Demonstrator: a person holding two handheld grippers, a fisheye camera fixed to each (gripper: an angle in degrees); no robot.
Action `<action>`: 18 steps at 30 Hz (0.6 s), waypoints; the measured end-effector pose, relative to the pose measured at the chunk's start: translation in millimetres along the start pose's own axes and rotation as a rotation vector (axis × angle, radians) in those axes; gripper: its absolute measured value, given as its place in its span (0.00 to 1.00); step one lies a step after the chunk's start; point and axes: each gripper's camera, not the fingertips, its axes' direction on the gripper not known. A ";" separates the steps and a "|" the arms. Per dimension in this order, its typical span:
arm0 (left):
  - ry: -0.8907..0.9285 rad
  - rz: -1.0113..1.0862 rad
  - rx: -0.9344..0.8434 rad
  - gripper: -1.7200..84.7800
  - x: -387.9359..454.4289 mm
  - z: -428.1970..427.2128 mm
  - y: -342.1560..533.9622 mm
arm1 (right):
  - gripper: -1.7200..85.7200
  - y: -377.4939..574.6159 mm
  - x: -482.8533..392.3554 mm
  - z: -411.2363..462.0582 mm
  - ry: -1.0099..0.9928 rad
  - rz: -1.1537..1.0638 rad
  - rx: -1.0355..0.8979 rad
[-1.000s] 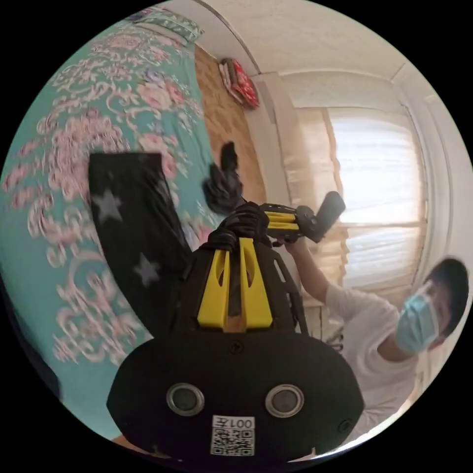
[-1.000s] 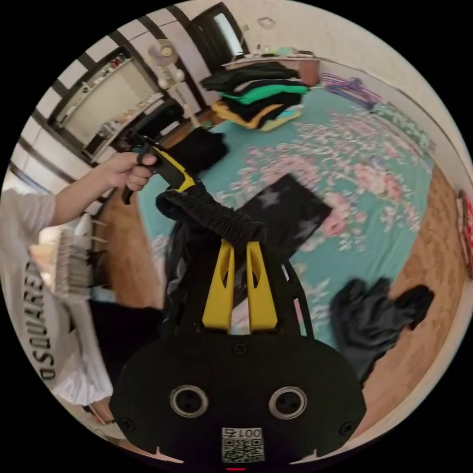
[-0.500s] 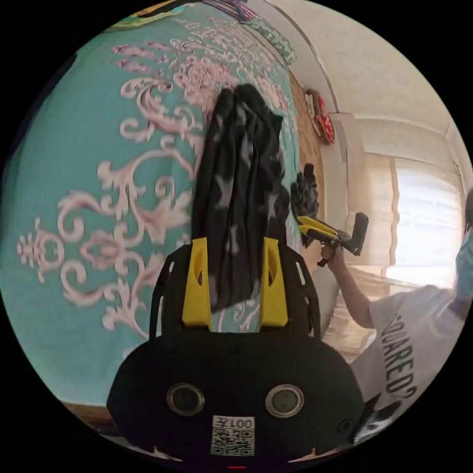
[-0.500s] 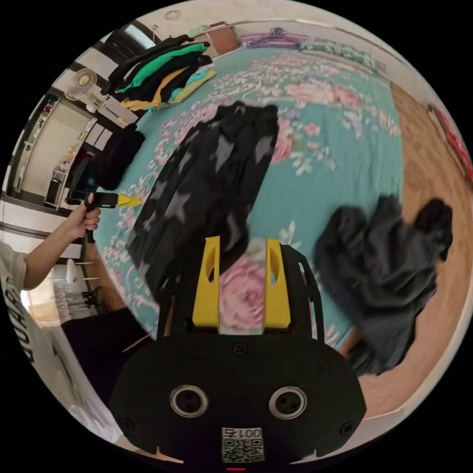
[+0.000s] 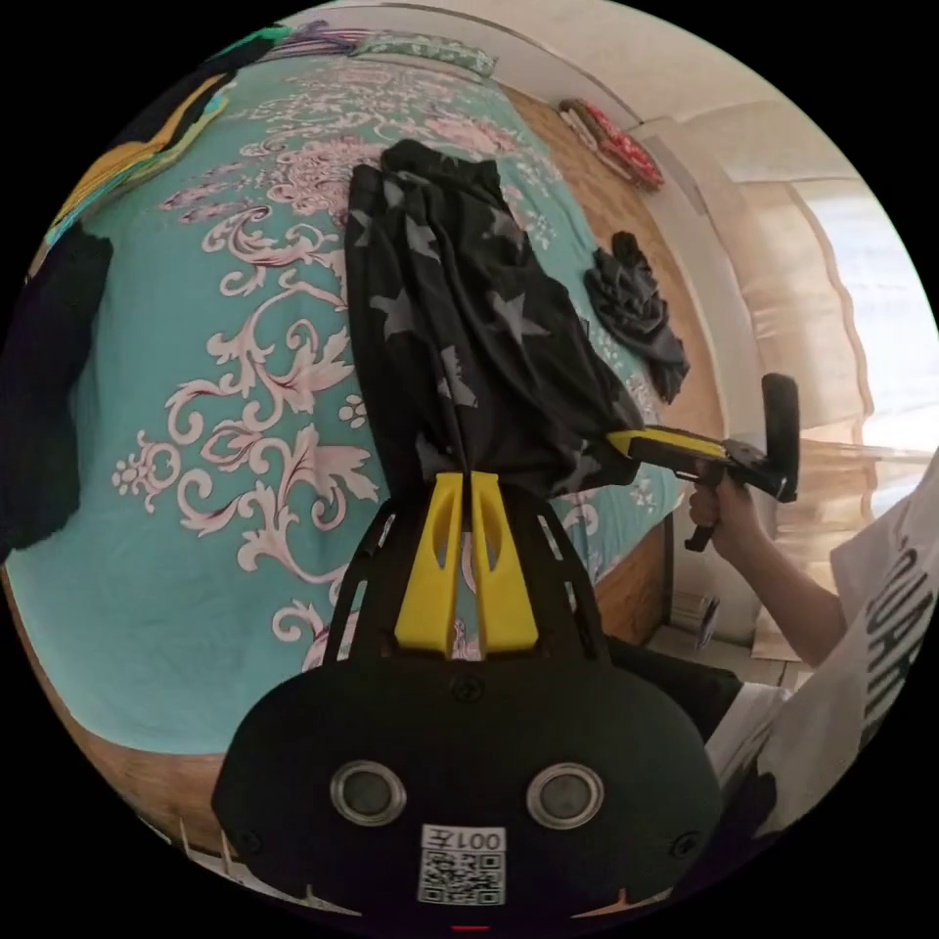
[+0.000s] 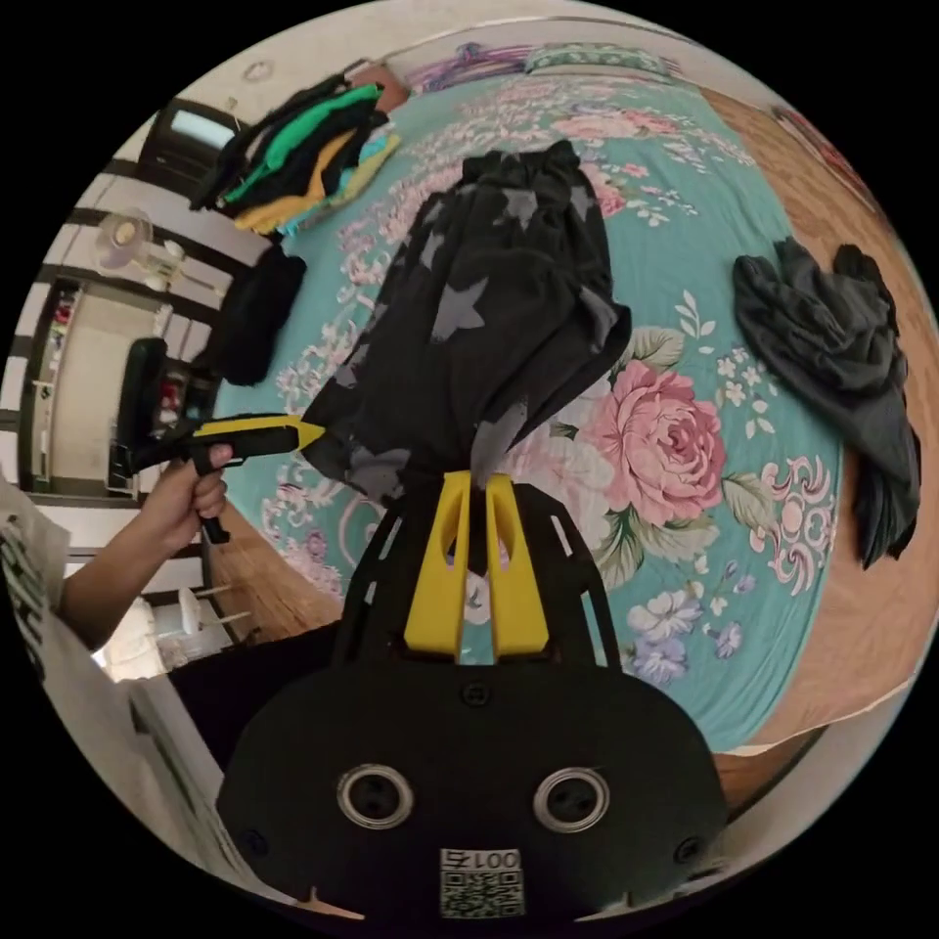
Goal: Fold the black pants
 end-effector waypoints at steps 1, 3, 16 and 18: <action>0.030 -0.015 0.016 0.01 -6.7 -12.0 8.3 | 0.04 8.0 5.8 -8.8 -0.050 0.031 0.015; 0.041 -0.061 0.010 0.01 -19.2 -22.1 22.4 | 0.03 20.8 15.1 -10.0 -0.113 0.073 -0.006; 0.224 -0.160 -0.058 0.03 -63.6 -55.4 60.1 | 0.05 52.8 11.3 7.5 -0.042 0.020 -0.205; 0.190 -0.129 -0.035 0.04 -63.3 -77.3 53.2 | 0.06 44.7 -0.2 -12.6 0.127 -0.085 -0.202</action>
